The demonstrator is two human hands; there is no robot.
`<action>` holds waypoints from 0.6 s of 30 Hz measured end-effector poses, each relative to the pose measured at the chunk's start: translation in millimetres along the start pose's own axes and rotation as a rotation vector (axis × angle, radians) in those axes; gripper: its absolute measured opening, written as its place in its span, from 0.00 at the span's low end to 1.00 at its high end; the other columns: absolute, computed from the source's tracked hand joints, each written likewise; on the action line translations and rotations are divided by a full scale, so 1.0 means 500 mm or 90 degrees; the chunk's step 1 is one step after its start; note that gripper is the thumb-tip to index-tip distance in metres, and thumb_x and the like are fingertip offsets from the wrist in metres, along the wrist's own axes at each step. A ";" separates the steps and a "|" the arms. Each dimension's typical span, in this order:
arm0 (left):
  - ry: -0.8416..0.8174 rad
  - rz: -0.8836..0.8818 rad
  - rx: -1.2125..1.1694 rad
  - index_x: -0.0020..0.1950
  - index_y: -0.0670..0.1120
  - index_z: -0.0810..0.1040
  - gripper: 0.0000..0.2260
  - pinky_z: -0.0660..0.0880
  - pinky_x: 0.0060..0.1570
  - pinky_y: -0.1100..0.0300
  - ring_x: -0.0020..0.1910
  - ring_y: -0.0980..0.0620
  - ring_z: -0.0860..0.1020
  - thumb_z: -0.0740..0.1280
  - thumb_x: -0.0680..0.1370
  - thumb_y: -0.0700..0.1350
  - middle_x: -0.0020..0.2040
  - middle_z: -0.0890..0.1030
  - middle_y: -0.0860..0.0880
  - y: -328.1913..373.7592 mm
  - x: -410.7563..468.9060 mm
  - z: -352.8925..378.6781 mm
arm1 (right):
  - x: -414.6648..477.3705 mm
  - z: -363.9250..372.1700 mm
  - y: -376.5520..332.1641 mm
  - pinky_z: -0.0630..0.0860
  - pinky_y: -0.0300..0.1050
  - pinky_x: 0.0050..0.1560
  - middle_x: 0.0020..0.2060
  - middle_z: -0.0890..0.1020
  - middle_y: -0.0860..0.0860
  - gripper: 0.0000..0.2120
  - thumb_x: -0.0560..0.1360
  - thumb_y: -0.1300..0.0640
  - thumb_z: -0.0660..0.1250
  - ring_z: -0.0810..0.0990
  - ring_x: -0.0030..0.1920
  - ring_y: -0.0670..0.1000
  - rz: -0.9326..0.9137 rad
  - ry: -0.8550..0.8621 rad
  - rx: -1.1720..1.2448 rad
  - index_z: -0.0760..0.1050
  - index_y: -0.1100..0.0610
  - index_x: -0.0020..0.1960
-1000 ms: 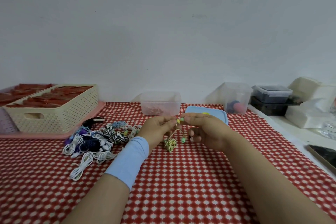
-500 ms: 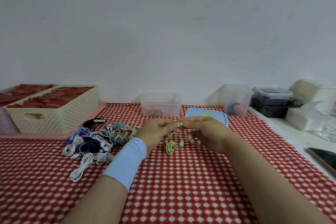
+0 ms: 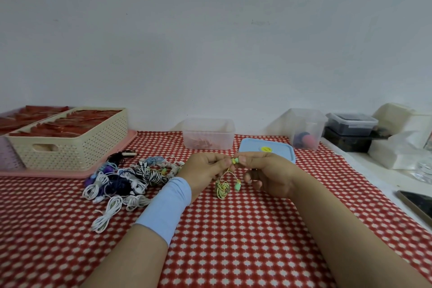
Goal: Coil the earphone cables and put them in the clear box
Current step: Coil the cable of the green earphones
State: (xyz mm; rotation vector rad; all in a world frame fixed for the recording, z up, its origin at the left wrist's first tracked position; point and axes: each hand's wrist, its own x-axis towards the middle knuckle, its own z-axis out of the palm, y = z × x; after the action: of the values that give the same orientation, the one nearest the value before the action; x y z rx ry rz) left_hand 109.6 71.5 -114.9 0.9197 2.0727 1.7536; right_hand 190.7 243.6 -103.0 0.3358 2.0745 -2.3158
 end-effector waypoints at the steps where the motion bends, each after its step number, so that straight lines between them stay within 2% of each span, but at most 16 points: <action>1: 0.000 0.001 0.003 0.45 0.49 0.87 0.07 0.77 0.49 0.58 0.40 0.47 0.80 0.69 0.78 0.46 0.46 0.85 0.42 -0.003 0.001 -0.001 | 0.001 0.001 0.001 0.66 0.35 0.22 0.42 0.85 0.52 0.10 0.79 0.60 0.67 0.77 0.30 0.46 0.003 0.008 -0.004 0.84 0.59 0.57; 2: -0.001 0.001 0.013 0.45 0.49 0.87 0.07 0.78 0.53 0.56 0.45 0.45 0.82 0.70 0.78 0.47 0.45 0.86 0.44 -0.006 0.002 -0.004 | 0.002 0.002 0.003 0.67 0.35 0.22 0.42 0.86 0.53 0.09 0.79 0.60 0.68 0.77 0.30 0.46 0.007 0.018 -0.010 0.84 0.59 0.56; 4: -0.005 -0.003 0.031 0.44 0.49 0.87 0.06 0.78 0.57 0.56 0.50 0.50 0.83 0.70 0.77 0.47 0.44 0.87 0.49 -0.010 0.001 -0.006 | 0.004 0.004 0.006 0.67 0.36 0.22 0.42 0.86 0.53 0.08 0.78 0.60 0.69 0.78 0.30 0.47 0.018 0.030 -0.024 0.84 0.59 0.55; 7: 0.002 0.001 0.035 0.47 0.48 0.86 0.05 0.77 0.53 0.62 0.47 0.56 0.83 0.70 0.77 0.46 0.43 0.87 0.52 -0.009 -0.001 -0.003 | 0.003 0.009 0.010 0.66 0.36 0.22 0.41 0.86 0.53 0.07 0.77 0.61 0.69 0.78 0.29 0.47 0.009 0.038 -0.027 0.85 0.58 0.53; 10: 0.026 -0.008 -0.010 0.50 0.48 0.85 0.05 0.76 0.42 0.67 0.37 0.60 0.80 0.69 0.78 0.44 0.41 0.86 0.52 0.000 -0.002 0.008 | 0.000 0.010 0.006 0.66 0.36 0.21 0.42 0.86 0.53 0.09 0.78 0.62 0.68 0.78 0.29 0.47 -0.035 0.042 0.004 0.83 0.57 0.57; 12: 0.044 -0.002 0.002 0.49 0.49 0.84 0.04 0.75 0.37 0.69 0.33 0.60 0.77 0.69 0.78 0.43 0.39 0.86 0.52 0.001 0.000 0.012 | -0.002 0.006 0.003 0.67 0.36 0.22 0.40 0.86 0.53 0.11 0.77 0.62 0.70 0.79 0.28 0.48 -0.066 0.060 -0.005 0.81 0.58 0.59; 15: 0.045 0.000 0.007 0.48 0.48 0.84 0.03 0.74 0.37 0.72 0.36 0.61 0.81 0.71 0.77 0.43 0.41 0.87 0.51 0.001 -0.003 0.012 | -0.002 0.003 0.007 0.68 0.37 0.23 0.39 0.86 0.53 0.07 0.76 0.62 0.72 0.80 0.28 0.48 -0.082 0.087 -0.065 0.83 0.58 0.54; 18: 0.029 -0.003 -0.002 0.50 0.47 0.84 0.04 0.75 0.41 0.72 0.42 0.61 0.84 0.71 0.77 0.43 0.42 0.87 0.52 0.001 -0.005 0.007 | -0.002 0.001 0.011 0.68 0.37 0.24 0.41 0.86 0.54 0.06 0.76 0.61 0.71 0.81 0.29 0.48 -0.068 0.067 -0.053 0.84 0.59 0.53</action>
State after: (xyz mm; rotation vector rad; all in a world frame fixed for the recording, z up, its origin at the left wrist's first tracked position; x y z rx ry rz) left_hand 113.7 72.9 -115.9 0.8806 2.0973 1.7916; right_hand 192.5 242.3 -108.0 0.3620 2.2848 -2.3068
